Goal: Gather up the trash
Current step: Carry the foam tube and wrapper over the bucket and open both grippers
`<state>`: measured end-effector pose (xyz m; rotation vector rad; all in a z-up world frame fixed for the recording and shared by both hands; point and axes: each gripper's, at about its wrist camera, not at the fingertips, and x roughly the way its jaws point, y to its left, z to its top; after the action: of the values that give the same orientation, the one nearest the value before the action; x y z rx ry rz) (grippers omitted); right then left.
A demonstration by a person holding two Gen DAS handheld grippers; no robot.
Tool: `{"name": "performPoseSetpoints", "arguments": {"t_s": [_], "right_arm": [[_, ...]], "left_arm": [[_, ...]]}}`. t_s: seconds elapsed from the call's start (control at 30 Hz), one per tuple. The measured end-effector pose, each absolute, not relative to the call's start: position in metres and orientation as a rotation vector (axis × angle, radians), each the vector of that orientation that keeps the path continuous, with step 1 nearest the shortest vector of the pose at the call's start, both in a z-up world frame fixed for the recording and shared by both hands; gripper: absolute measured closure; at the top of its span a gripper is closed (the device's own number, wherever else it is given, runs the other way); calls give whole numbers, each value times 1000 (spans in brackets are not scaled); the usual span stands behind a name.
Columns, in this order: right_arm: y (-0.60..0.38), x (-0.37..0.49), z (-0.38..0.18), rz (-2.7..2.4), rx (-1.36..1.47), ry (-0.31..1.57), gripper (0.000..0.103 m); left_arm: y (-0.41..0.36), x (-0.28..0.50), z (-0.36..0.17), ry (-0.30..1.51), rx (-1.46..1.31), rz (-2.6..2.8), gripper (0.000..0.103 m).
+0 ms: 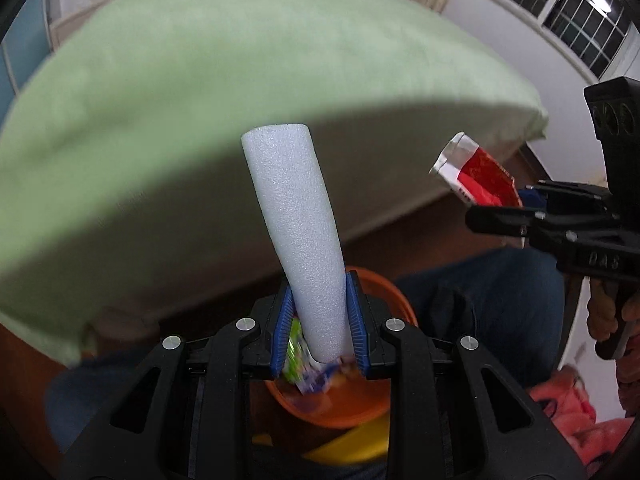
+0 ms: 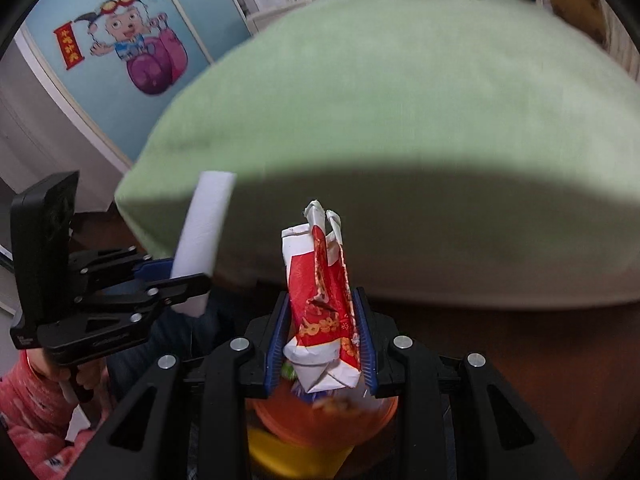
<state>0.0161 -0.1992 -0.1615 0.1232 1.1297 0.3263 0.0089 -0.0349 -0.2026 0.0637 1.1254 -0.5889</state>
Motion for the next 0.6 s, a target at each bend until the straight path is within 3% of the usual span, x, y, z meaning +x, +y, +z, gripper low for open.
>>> {"name": "performPoseSetpoints", "arguments": {"t_s": [0.47, 0.6], "right_arm": [[-187, -15, -307, 304, 303, 1532, 67], [-186, -15, -337, 273, 342, 1632, 59]], "left_arm": [[-51, -17, -331, 1485, 73, -577, 78], [-50, -22, -360, 1583, 66, -542, 72]]}}
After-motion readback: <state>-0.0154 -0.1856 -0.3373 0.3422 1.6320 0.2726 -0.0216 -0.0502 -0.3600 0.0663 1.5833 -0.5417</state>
